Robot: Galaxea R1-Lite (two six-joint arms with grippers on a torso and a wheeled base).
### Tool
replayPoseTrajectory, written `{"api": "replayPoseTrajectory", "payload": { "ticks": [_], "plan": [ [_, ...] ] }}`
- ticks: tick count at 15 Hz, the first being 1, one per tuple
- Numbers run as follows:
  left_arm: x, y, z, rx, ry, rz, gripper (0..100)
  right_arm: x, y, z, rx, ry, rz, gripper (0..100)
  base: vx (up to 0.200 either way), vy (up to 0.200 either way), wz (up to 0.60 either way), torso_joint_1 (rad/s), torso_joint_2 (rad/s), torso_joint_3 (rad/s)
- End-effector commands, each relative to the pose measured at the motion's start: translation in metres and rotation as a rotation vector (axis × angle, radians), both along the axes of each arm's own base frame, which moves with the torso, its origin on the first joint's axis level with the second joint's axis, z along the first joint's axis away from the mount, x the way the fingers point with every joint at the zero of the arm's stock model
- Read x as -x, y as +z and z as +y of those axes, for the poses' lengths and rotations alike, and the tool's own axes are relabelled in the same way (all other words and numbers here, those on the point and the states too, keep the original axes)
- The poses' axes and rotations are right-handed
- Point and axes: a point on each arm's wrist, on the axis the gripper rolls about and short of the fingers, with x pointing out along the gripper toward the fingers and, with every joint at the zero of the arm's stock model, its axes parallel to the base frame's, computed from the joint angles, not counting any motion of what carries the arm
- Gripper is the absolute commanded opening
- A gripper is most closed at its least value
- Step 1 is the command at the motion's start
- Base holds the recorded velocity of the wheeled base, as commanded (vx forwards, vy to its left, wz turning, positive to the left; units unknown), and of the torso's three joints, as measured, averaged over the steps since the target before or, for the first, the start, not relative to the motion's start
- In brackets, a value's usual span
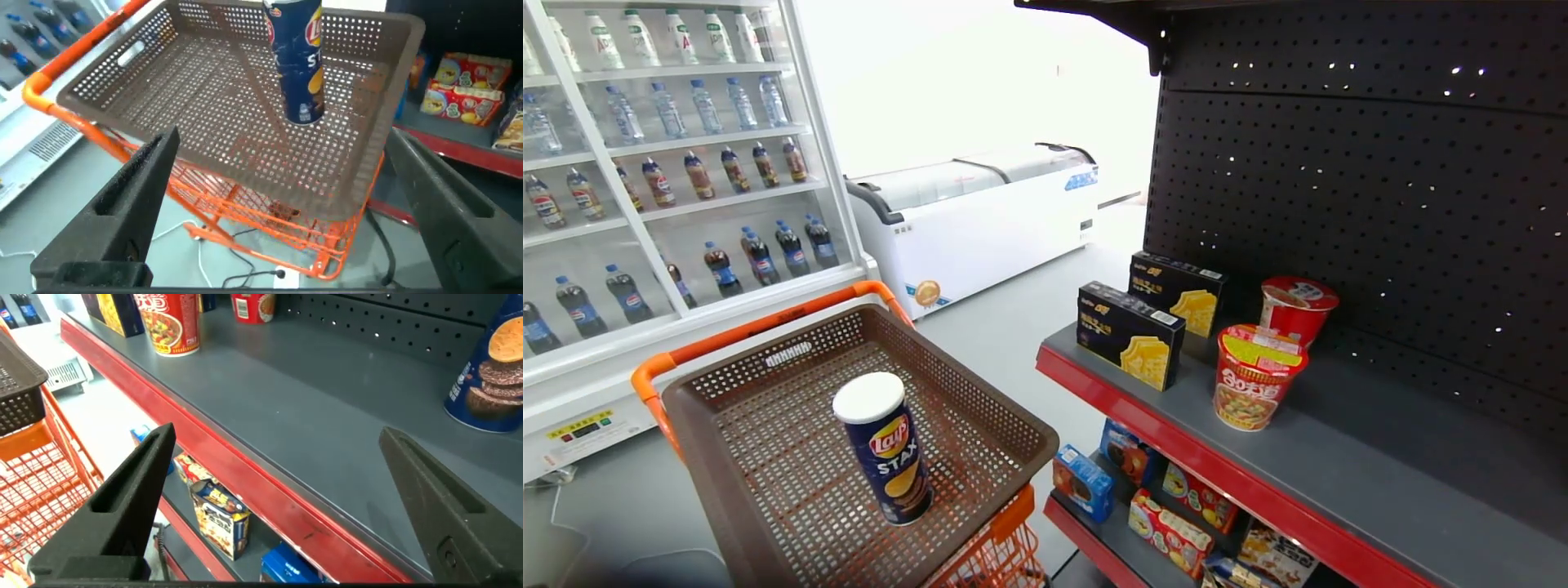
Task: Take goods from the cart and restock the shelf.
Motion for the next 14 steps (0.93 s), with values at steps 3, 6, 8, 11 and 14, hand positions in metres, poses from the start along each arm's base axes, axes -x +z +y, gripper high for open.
{"api": "replayPoseTrajectory", "payload": {
  "ticks": [3, 6, 8, 11, 14],
  "plan": [
    [-0.086, -0.005, -0.001, 0.009, -0.014, 0.23, 100, 0.0, 0.0, 0.0, 0.0, 0.001, 0.001, 100, 0.0, 0.0, 0.0, 0.0, 0.0, 0.0],
    [-0.119, -0.013, -0.001, 0.031, -0.007, 0.234, 100, 0.0, 0.0, 0.0, 0.0, 0.001, 0.001, 100, 0.0, 0.0, 0.0, 0.0, 0.0, 0.0],
    [-0.14, -0.016, -0.002, 0.03, -0.011, 0.219, 100, 0.0, 0.0, 0.0, 0.0, 0.001, 0.001, 100, 0.0, 0.0, 0.0, 0.0, 0.0, 0.0],
    [-0.165, -0.027, -0.002, 0.048, -0.007, 0.205, 100, 0.0, 0.0, 0.0, 0.0, 0.001, 0.001, 100, 0.0, 0.0, 0.0, 0.0, 0.0, 0.0],
    [-0.179, -0.033, -0.003, 0.07, -0.003, 0.154, 100, 0.0, 0.0, 0.0, 0.0, 0.003, 0.001, 100, 0.0, 0.0, 0.0, 0.0, 0.0, 0.0]
  ]
}}
